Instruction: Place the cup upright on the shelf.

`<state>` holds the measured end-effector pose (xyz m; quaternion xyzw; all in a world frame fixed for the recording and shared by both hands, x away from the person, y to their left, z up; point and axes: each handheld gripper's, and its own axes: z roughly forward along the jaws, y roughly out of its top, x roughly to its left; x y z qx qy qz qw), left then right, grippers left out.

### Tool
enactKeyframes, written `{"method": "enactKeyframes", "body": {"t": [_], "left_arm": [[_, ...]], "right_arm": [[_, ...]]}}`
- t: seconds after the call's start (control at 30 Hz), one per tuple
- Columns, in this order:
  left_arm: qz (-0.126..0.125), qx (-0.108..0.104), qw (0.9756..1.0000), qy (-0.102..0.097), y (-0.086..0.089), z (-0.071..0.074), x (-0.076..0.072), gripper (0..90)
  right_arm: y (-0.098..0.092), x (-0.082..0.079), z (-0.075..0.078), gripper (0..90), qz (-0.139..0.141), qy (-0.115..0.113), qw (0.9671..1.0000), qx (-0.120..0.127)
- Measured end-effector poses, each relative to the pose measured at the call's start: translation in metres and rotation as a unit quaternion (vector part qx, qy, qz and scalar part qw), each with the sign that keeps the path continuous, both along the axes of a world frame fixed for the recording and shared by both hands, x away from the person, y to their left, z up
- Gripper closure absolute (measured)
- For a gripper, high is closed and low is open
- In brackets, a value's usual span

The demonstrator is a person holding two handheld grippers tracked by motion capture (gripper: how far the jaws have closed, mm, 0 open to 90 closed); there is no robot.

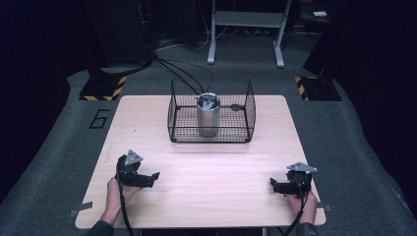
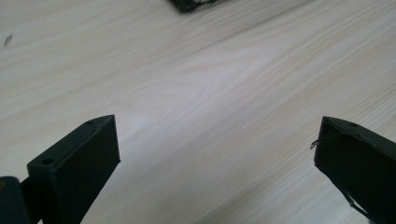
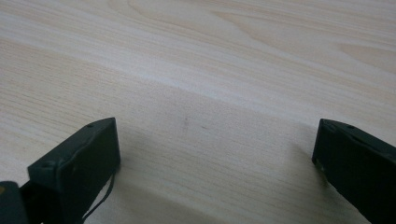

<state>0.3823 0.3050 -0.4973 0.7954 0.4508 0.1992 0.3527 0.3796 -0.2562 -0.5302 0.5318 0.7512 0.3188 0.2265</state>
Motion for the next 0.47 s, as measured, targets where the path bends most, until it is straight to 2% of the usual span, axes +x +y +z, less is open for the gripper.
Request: {"method": "enactKeyframes", "body": {"t": [0.1,0.2,0.23,0.47], "left_arm": [[0.012,0.008,0.9999,0.002,0.01,-0.011,-0.005,0.1],[0.025,0.001,0.9997,0.001,0.016,-0.02,-0.008,0.1],[0.021,0.003,0.9998,0.005,0.018,-0.021,-0.008,0.1],[0.036,0.004,0.9993,0.012,0.021,-0.032,-0.008,0.1]], "right_arm": [[0.0,0.0,0.0,0.3,0.0,0.0,1.0,0.0],[0.0,0.0,0.0,0.3,-0.001,0.001,1.0,0.001],[0.0,0.0,0.0,0.3,0.0,0.0,1.0,0.0],[0.0,0.0,0.0,0.3,0.001,0.0,1.0,0.0]]}}
